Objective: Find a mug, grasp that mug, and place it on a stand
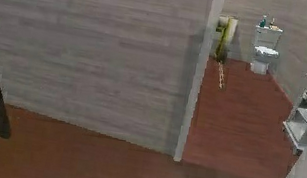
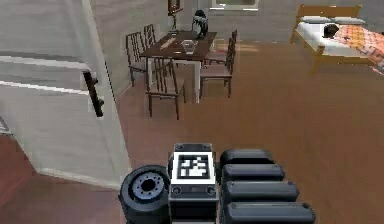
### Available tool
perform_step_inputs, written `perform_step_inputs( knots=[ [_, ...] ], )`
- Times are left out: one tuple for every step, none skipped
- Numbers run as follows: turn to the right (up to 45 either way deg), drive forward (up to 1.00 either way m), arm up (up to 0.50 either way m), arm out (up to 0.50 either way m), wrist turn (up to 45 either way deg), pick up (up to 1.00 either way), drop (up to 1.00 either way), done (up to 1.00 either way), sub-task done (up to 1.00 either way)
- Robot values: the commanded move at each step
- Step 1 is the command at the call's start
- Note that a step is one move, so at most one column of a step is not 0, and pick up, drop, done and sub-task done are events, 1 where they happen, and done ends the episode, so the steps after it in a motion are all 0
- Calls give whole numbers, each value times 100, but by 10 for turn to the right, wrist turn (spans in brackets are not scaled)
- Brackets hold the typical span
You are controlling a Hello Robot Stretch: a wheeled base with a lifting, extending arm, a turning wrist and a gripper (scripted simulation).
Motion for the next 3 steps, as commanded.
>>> perform_step_inputs(
  knots=[
    [-300, 0, 0, 0, 0, 0, 0, 0, 0],
    [0, 25, 0, 0, 0, 0, 0, 0, 0],
    [-450, 0, 0, 0, 0, 0, 0, 0, 0]
  ],
)
